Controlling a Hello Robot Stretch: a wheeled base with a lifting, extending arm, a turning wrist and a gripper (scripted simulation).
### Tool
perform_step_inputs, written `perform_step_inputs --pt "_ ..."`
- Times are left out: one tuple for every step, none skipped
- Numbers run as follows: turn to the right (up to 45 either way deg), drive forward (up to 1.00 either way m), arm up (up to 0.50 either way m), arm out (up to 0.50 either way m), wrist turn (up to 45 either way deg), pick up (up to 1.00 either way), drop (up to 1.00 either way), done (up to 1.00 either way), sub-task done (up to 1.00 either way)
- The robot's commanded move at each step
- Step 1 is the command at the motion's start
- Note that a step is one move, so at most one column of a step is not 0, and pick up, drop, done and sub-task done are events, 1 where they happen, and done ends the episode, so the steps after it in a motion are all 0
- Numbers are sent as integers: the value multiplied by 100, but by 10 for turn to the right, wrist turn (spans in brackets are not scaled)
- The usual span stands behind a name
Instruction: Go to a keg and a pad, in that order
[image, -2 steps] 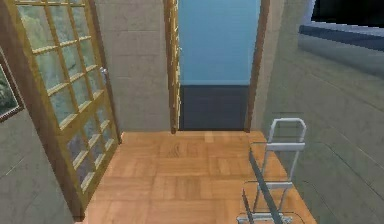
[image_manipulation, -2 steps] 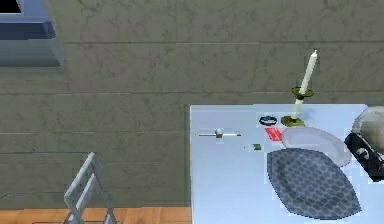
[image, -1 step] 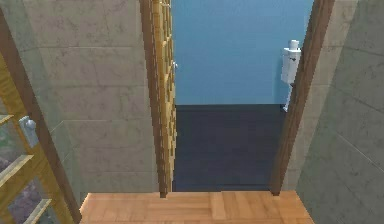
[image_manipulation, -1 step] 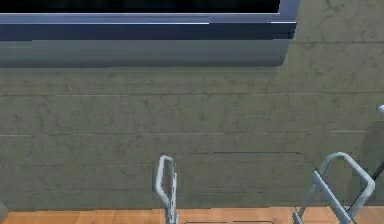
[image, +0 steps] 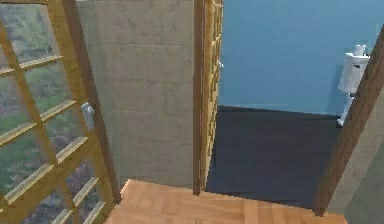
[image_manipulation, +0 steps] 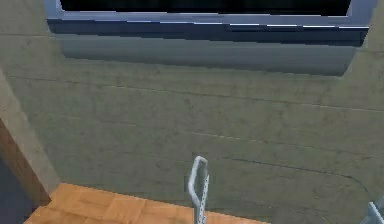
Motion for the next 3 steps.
perform_step_inputs --pt "0 15 0 0 0 0 0 0 0" --pt "270 0 0 0 0 0 0 0 0" --pt "30 0 0 0 0 0 0 0 0"
